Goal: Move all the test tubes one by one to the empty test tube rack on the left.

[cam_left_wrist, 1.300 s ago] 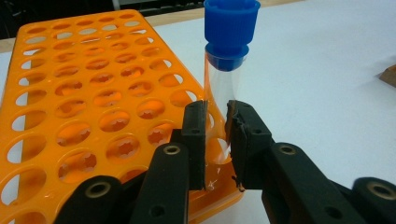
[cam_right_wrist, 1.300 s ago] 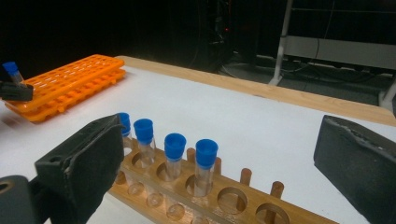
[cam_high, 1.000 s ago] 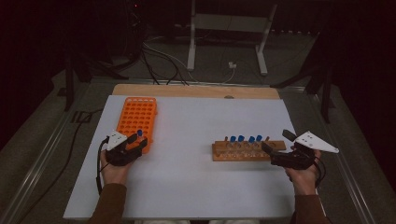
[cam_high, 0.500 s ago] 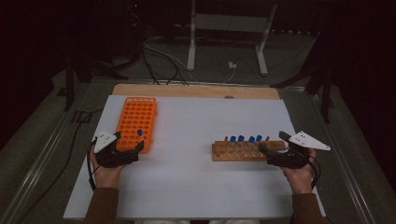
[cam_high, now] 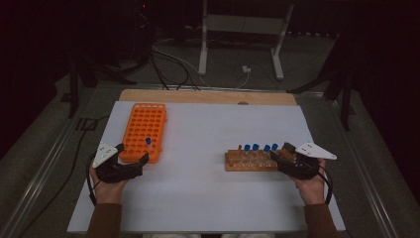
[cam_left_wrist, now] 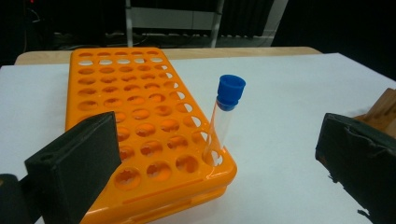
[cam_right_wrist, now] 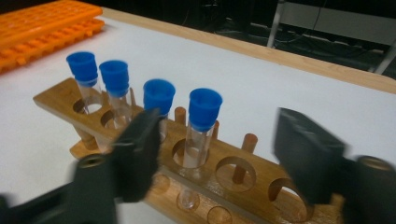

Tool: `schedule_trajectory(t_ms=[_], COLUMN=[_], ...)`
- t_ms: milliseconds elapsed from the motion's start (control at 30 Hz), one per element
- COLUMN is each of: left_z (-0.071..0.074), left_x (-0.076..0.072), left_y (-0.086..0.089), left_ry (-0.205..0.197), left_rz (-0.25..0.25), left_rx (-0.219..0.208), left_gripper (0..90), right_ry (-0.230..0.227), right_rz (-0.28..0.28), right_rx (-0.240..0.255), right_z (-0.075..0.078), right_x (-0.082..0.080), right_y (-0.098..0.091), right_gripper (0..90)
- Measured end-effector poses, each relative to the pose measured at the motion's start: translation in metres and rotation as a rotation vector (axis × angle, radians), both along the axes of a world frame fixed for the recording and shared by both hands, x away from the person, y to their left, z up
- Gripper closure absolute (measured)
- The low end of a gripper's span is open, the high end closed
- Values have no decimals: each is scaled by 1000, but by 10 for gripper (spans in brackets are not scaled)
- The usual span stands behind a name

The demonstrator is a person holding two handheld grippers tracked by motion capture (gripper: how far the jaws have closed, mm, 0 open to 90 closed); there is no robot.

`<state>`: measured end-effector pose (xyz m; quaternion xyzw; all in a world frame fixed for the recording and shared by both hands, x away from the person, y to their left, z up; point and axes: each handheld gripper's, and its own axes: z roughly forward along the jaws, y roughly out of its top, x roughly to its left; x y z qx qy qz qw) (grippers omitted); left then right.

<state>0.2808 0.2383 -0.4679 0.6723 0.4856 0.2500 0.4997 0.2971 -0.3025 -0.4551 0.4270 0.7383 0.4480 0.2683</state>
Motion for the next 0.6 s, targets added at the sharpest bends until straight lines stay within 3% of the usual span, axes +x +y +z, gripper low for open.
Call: schedule_trajectory(t_ms=[100, 200, 333, 600], left_z=[0, 0, -1, -2], left_x=[-1, -1, -2, -3], left_y=[0, 1, 2, 2], left_ry=[0, 2, 3, 6], left_rz=[2, 7, 14, 20], left_rx=[0, -3, -7, -8], left_gripper=[7, 7, 7, 7], right_ry=[7, 17, 24, 26], right_rz=[18, 27, 32, 40], right_rx=[-24, -41, -46, -11], right_z=[-3, -6, -8, -11], right_x=[0, 2, 6, 9], right_y=[2, 4, 7, 10], right_gripper=[536, 606, 652, 740])
